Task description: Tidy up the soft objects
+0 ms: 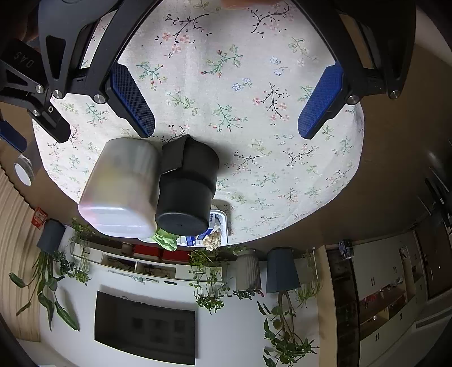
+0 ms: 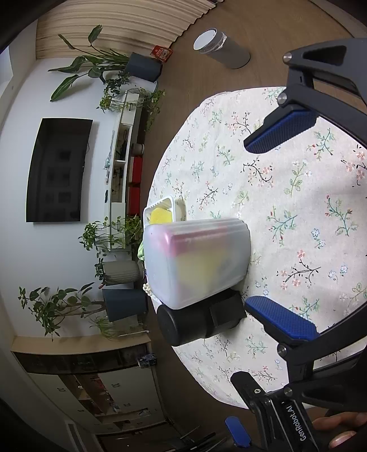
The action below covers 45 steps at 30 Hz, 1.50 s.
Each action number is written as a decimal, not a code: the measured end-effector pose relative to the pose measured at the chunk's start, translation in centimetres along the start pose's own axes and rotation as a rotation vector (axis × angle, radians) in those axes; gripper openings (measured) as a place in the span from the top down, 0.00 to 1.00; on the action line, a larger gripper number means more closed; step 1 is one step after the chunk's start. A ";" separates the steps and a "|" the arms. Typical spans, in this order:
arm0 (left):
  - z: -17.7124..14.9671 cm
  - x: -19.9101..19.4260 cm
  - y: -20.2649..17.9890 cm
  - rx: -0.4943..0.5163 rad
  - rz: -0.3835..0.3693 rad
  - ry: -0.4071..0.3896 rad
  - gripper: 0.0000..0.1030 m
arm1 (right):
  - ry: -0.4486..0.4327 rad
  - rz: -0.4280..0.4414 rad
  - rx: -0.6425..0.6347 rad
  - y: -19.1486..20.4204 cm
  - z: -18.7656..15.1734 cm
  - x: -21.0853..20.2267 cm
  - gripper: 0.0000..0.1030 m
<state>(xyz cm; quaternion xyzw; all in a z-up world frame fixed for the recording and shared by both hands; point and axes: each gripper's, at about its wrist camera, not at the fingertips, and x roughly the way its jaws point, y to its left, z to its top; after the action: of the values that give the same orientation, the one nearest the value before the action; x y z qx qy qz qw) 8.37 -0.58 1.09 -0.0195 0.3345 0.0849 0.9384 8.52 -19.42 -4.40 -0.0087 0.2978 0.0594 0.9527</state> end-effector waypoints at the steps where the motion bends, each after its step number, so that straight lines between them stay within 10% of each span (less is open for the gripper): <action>1: 0.0 0.0 0.0 0.001 -0.003 0.002 0.00 | 0.001 0.001 -0.002 0.1 0.0 0.0 0.00; 45: 0.2 0.3 0.5 -0.005 0.016 -0.004 0.00 | 0.010 0.002 -0.002 0.4 -0.2 0.0 0.00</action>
<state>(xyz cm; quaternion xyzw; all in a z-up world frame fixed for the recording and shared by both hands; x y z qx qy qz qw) 8.66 -0.03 1.11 -0.0190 0.3326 0.0933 0.9382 8.34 -19.00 -4.58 -0.0096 0.3026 0.0606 0.9511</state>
